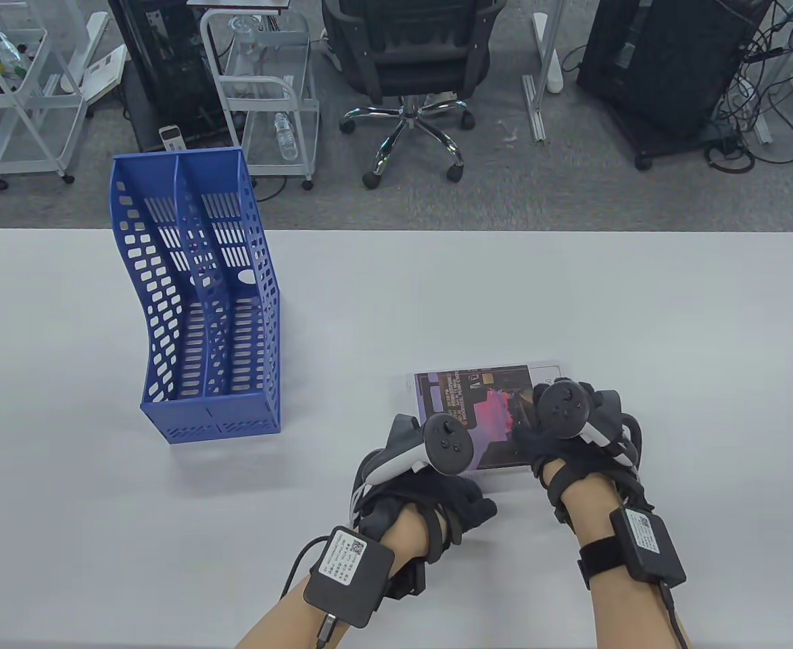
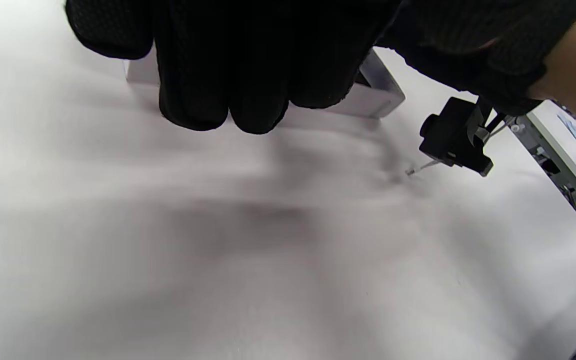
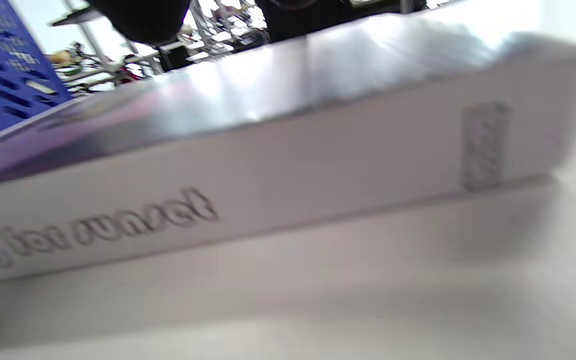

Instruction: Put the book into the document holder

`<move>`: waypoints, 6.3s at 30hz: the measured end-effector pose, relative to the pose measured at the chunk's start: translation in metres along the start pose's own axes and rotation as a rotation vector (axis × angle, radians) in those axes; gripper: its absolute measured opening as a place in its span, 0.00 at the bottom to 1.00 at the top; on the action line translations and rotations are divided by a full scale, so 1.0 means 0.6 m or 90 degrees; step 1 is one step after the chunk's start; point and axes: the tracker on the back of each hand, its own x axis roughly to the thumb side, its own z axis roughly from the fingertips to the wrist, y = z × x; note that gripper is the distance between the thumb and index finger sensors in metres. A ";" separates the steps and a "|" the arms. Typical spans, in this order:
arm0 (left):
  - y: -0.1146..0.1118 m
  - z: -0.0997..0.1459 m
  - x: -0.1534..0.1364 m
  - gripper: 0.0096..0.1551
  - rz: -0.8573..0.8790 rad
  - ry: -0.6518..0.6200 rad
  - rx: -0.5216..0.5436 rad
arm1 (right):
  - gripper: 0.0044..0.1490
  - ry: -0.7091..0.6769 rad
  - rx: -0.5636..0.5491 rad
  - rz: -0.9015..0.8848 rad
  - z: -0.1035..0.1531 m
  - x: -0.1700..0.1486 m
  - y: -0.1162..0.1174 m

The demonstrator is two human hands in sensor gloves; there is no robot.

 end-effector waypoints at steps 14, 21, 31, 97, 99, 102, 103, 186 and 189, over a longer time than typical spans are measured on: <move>-0.009 -0.024 -0.038 0.44 -0.011 0.066 -0.008 | 0.52 0.008 0.062 -0.008 0.001 0.007 0.009; 0.009 -0.023 -0.066 0.44 0.007 0.099 0.024 | 0.49 -0.003 0.073 0.079 0.019 0.046 0.004; 0.029 -0.029 -0.107 0.46 0.035 0.149 0.070 | 0.47 -0.082 0.117 0.077 0.041 0.094 0.005; 0.065 0.017 -0.096 0.51 0.315 0.006 0.252 | 0.47 -0.079 0.105 -0.223 0.019 0.058 0.013; 0.068 0.021 -0.093 0.50 0.321 -0.014 0.268 | 0.47 -0.075 0.109 -0.256 0.019 0.050 0.010; 0.072 0.026 -0.083 0.49 0.318 -0.055 0.292 | 0.47 -0.069 0.112 -0.306 0.018 0.034 0.006; 0.073 0.027 -0.079 0.48 0.311 -0.070 0.299 | 0.47 -0.066 0.112 -0.326 0.017 0.029 0.004; 0.319 -0.184 0.059 0.43 0.045 0.195 0.205 | 0.55 -0.233 0.215 -0.680 0.037 -0.003 -0.048; 0.316 -0.193 0.065 0.44 0.045 0.154 0.196 | 0.55 -0.234 0.213 -0.677 0.037 0.000 -0.046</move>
